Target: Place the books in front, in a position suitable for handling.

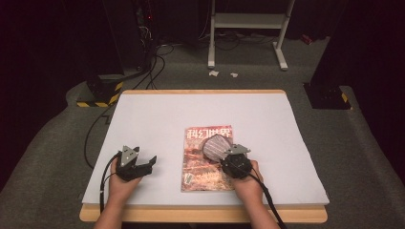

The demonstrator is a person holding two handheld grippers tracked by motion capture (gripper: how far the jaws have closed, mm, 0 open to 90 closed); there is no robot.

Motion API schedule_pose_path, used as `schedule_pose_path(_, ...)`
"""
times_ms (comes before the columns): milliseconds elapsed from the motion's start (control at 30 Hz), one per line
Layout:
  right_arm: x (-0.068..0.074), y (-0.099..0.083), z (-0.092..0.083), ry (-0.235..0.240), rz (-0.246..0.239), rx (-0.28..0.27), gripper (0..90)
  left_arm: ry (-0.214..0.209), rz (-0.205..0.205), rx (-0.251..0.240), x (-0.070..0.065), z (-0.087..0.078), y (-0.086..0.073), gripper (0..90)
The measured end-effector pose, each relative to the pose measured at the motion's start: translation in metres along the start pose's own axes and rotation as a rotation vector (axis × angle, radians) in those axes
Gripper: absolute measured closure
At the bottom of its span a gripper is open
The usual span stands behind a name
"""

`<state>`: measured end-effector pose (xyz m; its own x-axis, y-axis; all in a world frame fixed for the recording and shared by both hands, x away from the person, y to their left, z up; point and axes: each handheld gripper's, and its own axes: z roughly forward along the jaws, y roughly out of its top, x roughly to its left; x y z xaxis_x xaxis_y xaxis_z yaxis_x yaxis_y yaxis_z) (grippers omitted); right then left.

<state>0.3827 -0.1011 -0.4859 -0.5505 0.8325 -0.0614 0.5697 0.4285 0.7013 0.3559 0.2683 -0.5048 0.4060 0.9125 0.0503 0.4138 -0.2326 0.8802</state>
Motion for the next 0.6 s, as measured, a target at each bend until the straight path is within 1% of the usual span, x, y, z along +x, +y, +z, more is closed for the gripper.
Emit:
schedule_pose_path(33,0.000,0.000,0.000,0.000,0.000,0.000,65.3,0.000,0.000,0.000,0.000,0.000,0.000,19.4)
schedule_pose_path(67,0.005,0.003,0.002,0.012,-0.008,0.003,65.3,-0.001,0.001,0.002,0.000,0.000,0.000,19.4)
schedule_pose_path(167,0.028,0.014,0.012,0.045,-0.054,0.003,65.2,-0.003,-0.001,0.002,0.001,0.000,0.000,19.4)
schedule_pose_path(200,0.036,0.017,0.015,0.053,-0.072,0.003,65.1,-0.005,-0.001,0.002,0.001,0.000,0.000,19.4)
schedule_pose_path(233,0.044,0.021,0.018,0.071,-0.079,0.001,65.1,-0.006,-0.001,0.002,0.001,0.000,0.000,19.4)
schedule_pose_path(267,0.062,0.027,0.024,0.124,-0.098,-0.001,65.0,-0.006,-0.001,0.001,0.001,0.000,0.000,19.4)
schedule_pose_path(300,0.062,0.027,0.024,0.124,-0.098,-0.001,65.0,-0.006,-0.001,0.001,0.001,0.000,0.000,19.4)
schedule_pose_path(333,0.072,0.030,0.026,0.148,-0.114,-0.003,64.9,-0.007,-0.001,0.001,0.001,0.000,0.000,19.4)
schedule_pose_path(400,0.093,0.036,0.031,0.187,-0.157,-0.012,64.8,-0.008,-0.002,0.002,0.001,0.000,0.000,19.4)
schedule_pose_path(433,0.105,0.039,0.033,0.202,-0.187,-0.015,64.5,-0.008,-0.003,0.001,0.001,0.000,0.000,19.4)
schedule_pose_path(467,0.109,0.040,0.034,0.195,-0.201,-0.015,64.5,-0.009,-0.003,0.001,0.001,0.000,0.000,19.4)
schedule_pose_path(533,0.109,0.040,0.035,0.192,-0.209,-0.017,64.5,-0.009,0.000,0.000,0.001,0.000,0.000,19.4)
schedule_pose_path(600,0.103,0.039,0.034,0.205,-0.189,-0.017,64.6,-0.010,0.002,-0.001,0.001,-0.001,0.000,19.4)
